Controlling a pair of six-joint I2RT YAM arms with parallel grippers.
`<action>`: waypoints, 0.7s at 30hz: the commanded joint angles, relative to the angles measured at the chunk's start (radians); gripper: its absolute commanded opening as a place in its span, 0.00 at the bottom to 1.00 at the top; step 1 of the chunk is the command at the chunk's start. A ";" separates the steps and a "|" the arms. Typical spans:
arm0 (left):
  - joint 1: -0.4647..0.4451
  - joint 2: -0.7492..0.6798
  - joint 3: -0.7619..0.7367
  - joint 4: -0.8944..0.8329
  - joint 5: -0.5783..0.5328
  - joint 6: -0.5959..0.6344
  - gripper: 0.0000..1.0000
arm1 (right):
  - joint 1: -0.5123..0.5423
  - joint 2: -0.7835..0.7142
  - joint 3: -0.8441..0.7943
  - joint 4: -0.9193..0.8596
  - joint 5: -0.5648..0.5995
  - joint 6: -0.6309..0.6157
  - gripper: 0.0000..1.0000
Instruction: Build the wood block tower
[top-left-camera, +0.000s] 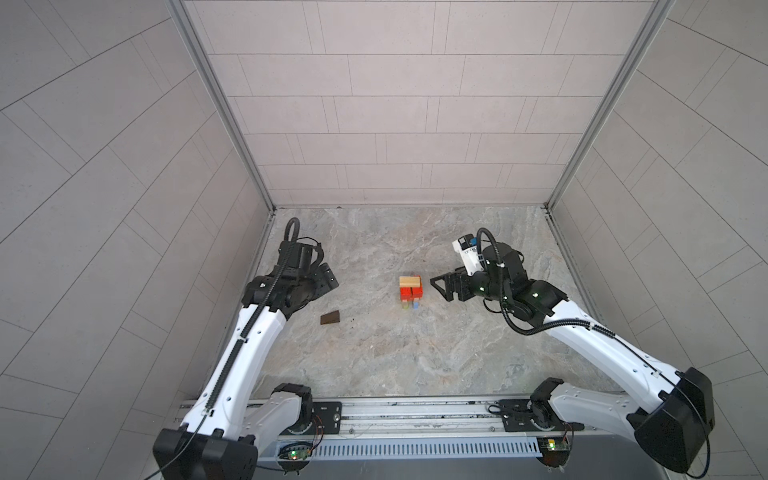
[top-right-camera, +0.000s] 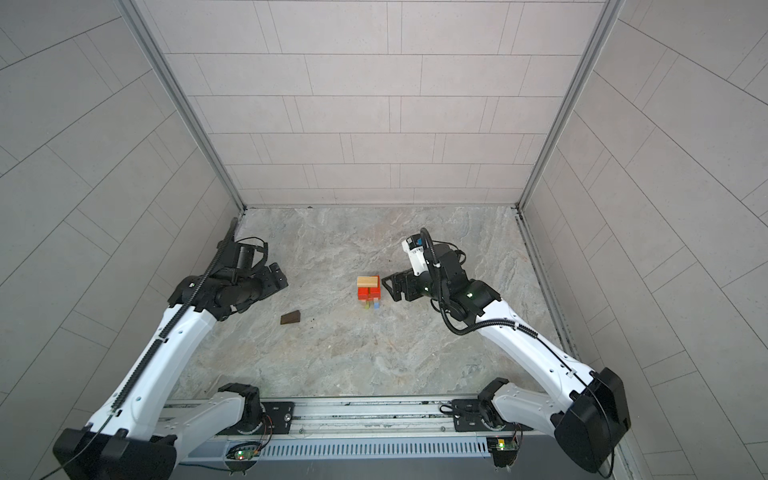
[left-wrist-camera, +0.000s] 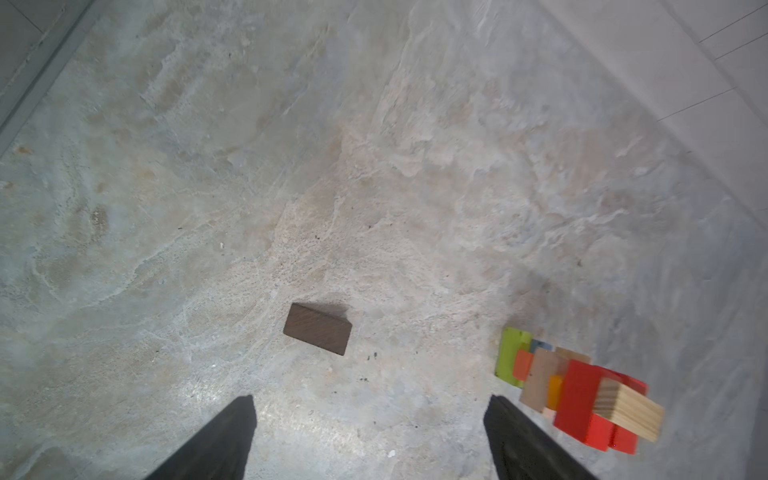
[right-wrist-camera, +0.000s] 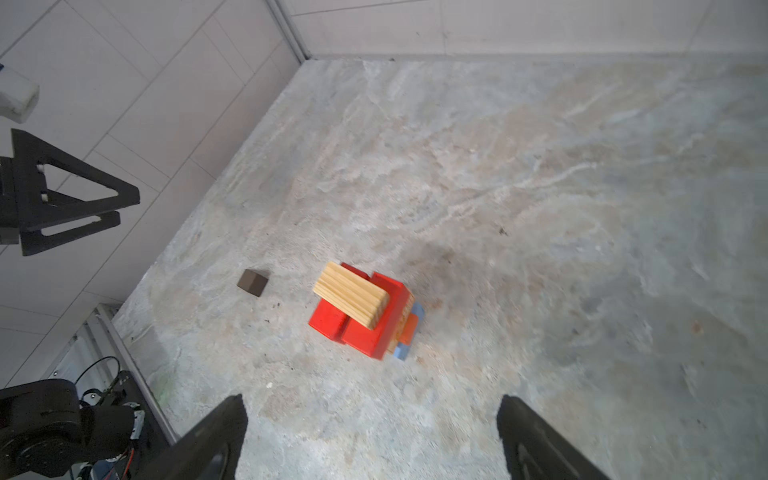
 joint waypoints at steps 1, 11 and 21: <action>0.026 -0.043 0.063 -0.085 0.064 0.019 0.94 | 0.055 0.125 0.111 -0.070 0.021 -0.101 0.93; 0.235 -0.097 0.176 -0.120 0.354 0.091 0.95 | 0.206 0.644 0.566 -0.150 0.013 -0.278 0.86; 0.265 -0.135 0.166 -0.076 0.439 0.073 0.95 | 0.326 0.963 0.872 -0.235 -0.061 -0.431 0.85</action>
